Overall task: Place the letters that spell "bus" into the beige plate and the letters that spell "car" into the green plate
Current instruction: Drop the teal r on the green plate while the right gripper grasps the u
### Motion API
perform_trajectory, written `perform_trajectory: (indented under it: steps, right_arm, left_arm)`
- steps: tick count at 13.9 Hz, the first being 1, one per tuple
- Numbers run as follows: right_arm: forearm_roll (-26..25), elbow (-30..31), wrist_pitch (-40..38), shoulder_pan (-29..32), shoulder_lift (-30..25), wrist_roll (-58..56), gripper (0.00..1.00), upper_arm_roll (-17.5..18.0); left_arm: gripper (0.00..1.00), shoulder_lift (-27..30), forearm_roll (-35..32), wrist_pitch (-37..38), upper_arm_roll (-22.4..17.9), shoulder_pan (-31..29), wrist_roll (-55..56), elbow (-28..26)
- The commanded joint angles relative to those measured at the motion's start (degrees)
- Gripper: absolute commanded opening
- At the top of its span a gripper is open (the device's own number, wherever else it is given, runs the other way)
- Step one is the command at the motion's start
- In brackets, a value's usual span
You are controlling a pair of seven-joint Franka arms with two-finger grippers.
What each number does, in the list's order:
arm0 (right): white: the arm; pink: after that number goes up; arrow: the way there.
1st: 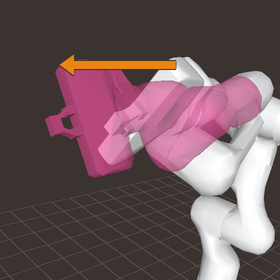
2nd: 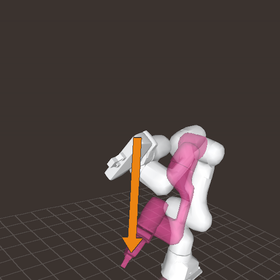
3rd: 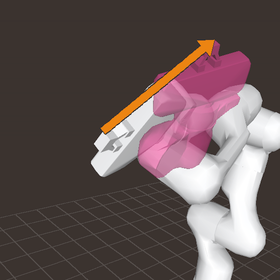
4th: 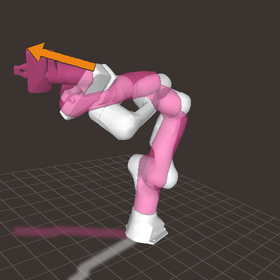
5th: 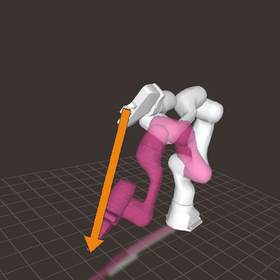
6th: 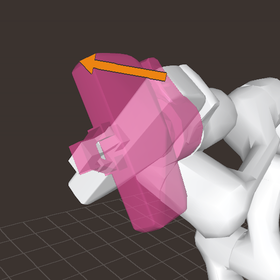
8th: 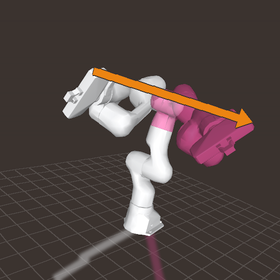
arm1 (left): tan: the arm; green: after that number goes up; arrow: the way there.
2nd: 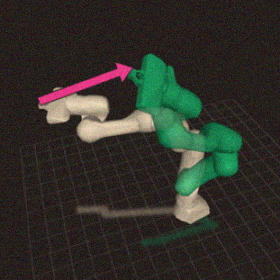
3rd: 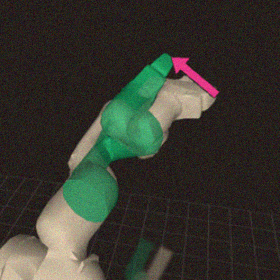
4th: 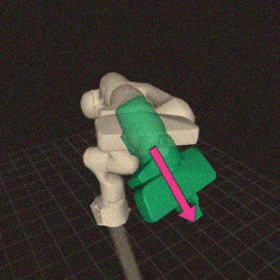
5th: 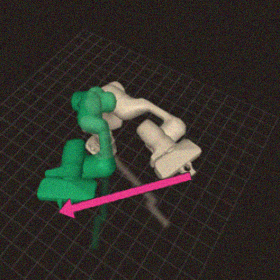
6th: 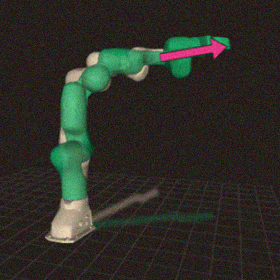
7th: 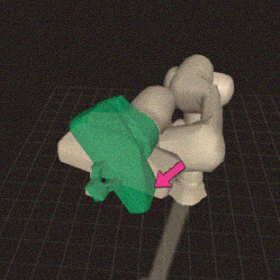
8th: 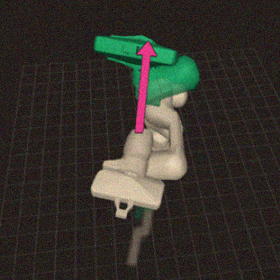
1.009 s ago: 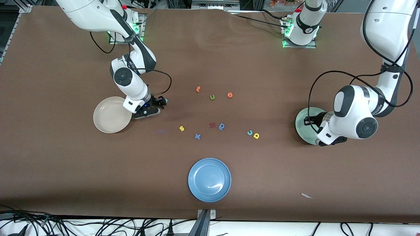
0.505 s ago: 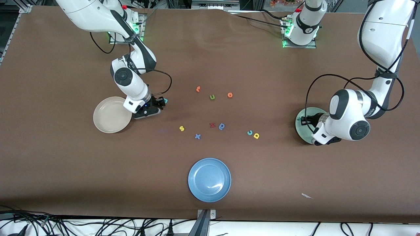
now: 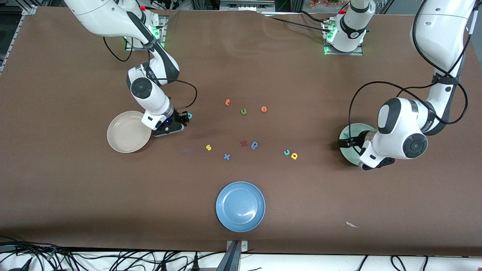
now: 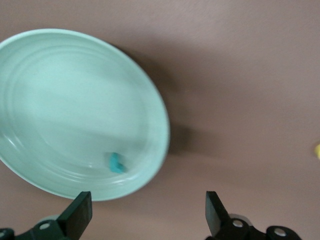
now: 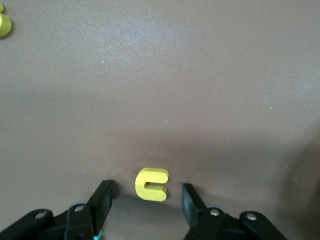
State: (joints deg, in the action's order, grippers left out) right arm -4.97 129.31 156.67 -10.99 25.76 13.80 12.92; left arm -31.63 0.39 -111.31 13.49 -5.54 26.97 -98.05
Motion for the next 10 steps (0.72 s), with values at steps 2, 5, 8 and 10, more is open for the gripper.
perform_trajectory:
  steps: [2,5,8,10]
  right_arm:
    - [-1.1,0.9,0.9,0.3,-0.6,0.6,0.66,1.1]
    - [-2.9,0.8,0.8,0.3,-1.1,0.3,0.66,1.3]
    - [-3.0,0.8,0.8,0.4,-1.1,0.2,0.66,1.4]
    - [-3.0,0.8,0.8,0.4,-1.1,0.1,0.65,1.3]
  left_arm:
    - [1.0,-0.7,2.6,-6.7,0.8,4.8,15.6,2.0]
    - [1.0,-3.6,2.9,-14.4,0.8,8.4,24.8,2.2]
    - [1.0,-6.7,2.9,-20.2,0.7,10.9,33.7,2.3]
    - [1.0,-8.0,2.6,-21.1,0.6,13.0,36.8,2.3]
